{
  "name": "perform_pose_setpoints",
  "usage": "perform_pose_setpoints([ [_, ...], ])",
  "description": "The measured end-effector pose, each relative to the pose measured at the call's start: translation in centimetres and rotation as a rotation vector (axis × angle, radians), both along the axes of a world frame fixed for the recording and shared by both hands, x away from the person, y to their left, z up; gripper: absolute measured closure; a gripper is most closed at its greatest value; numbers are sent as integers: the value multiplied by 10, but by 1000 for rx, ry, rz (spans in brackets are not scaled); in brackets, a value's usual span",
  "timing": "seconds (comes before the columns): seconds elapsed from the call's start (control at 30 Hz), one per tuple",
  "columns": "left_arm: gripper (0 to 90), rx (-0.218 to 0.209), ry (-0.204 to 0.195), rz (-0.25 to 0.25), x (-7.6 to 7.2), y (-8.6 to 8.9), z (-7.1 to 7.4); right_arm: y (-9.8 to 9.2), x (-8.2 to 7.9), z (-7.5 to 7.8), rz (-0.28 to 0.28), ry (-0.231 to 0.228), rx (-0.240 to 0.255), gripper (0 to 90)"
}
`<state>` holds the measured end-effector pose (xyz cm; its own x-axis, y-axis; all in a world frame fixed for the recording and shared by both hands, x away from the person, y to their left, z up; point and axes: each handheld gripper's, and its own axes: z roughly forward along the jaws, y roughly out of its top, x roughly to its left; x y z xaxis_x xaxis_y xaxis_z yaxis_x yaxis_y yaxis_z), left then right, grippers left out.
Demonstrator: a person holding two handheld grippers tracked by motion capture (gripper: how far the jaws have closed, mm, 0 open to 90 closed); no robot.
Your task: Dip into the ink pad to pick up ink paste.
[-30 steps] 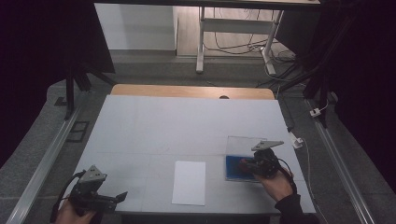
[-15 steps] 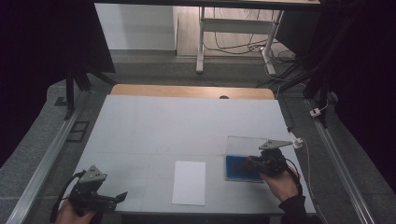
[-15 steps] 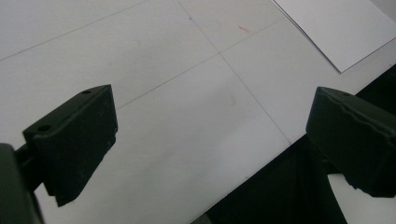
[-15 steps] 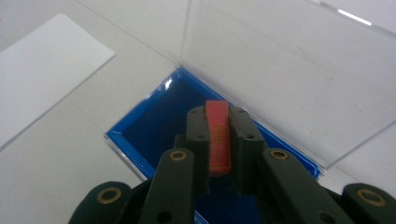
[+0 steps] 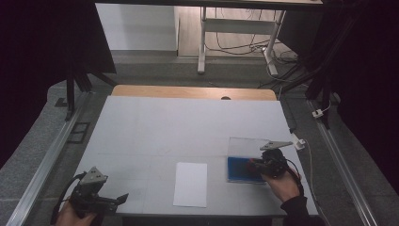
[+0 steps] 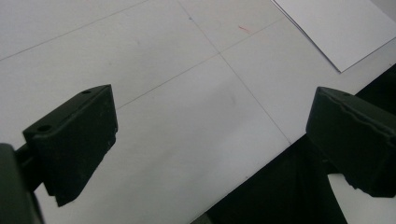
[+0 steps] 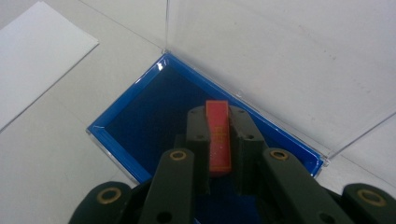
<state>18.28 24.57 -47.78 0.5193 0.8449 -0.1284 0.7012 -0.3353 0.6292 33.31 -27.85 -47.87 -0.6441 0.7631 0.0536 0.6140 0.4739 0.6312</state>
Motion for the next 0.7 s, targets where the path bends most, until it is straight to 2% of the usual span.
perform_pose_setpoints([
  [0.17,27,0,1,0,0,0,0,5,-1,0,6,-13,-36,804],
  [0.57,27,2,4,0,1,0,0,27,-12,1,41,-99,-207,805],
  [0.63,27,3,3,-1,1,0,0,25,-11,0,35,-93,-193,805],
  [0.7,27,2,3,-1,1,0,0,20,-8,0,21,-69,-146,806],
])
